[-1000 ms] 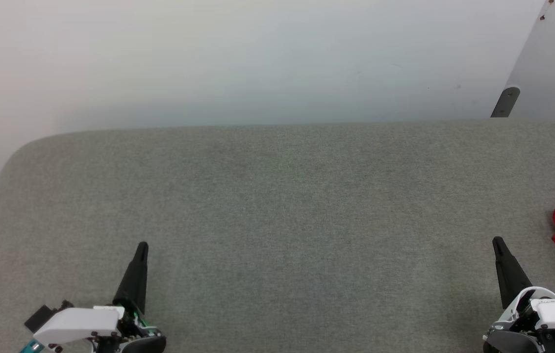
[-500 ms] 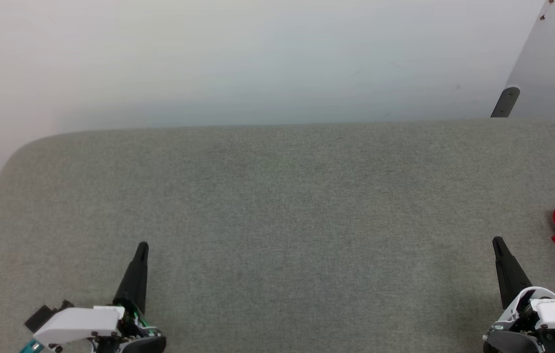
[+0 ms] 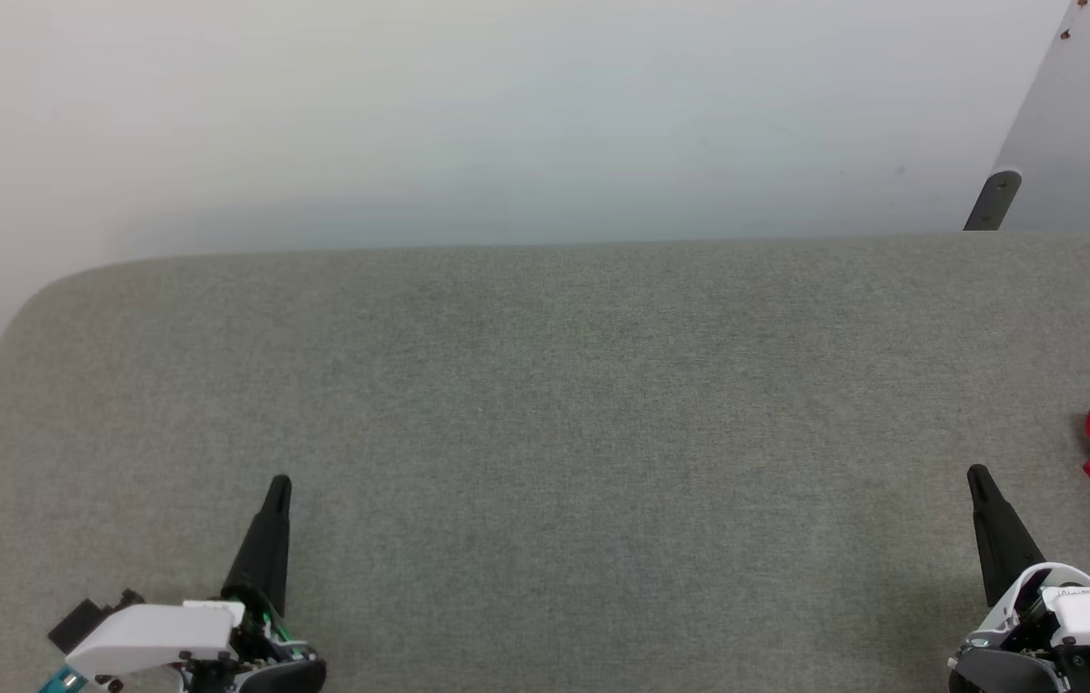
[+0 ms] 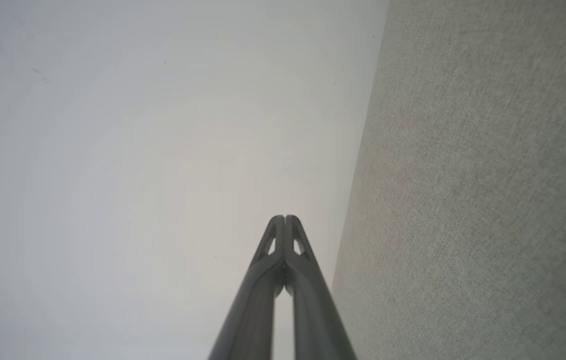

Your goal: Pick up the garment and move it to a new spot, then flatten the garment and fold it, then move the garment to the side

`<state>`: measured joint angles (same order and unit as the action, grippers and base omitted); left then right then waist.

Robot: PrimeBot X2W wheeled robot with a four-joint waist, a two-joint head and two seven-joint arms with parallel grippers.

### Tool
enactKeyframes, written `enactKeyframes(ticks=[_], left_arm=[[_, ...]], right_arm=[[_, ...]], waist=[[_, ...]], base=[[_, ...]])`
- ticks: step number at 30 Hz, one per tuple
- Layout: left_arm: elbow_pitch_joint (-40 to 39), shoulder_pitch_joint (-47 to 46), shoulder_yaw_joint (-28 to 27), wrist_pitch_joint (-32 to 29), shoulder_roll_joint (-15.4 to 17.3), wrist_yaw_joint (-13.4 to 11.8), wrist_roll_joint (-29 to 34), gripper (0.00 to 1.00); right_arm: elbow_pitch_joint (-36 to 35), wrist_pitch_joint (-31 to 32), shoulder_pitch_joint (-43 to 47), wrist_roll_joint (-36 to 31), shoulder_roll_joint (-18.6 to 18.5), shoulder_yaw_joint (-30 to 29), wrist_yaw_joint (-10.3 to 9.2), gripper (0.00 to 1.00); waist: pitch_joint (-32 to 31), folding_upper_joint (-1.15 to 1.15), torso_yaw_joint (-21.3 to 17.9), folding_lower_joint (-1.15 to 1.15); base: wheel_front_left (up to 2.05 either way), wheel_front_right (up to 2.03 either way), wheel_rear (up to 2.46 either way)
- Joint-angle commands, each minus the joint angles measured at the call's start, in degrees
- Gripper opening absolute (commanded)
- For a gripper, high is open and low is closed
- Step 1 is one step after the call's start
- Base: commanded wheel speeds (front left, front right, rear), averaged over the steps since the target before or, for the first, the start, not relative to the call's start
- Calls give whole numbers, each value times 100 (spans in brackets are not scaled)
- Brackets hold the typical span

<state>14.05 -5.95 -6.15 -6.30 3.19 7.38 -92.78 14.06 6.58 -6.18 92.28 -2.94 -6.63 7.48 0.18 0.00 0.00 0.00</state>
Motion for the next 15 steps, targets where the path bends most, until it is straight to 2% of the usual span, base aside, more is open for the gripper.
enactKeyframes(ticks=[1,15], left_arm=[[10,-63,-18,-16,-14,20,21,0],[10,-64,-26,-21,-19,20,26,0]], right_arm=[[1,10,-16,22,20,5,2,0],[1,9,-16,23,20,7,2,0]], waist=[[0,0,0,0],[0,0,0,0]], base=[[0,0,0],[0,0,0]])
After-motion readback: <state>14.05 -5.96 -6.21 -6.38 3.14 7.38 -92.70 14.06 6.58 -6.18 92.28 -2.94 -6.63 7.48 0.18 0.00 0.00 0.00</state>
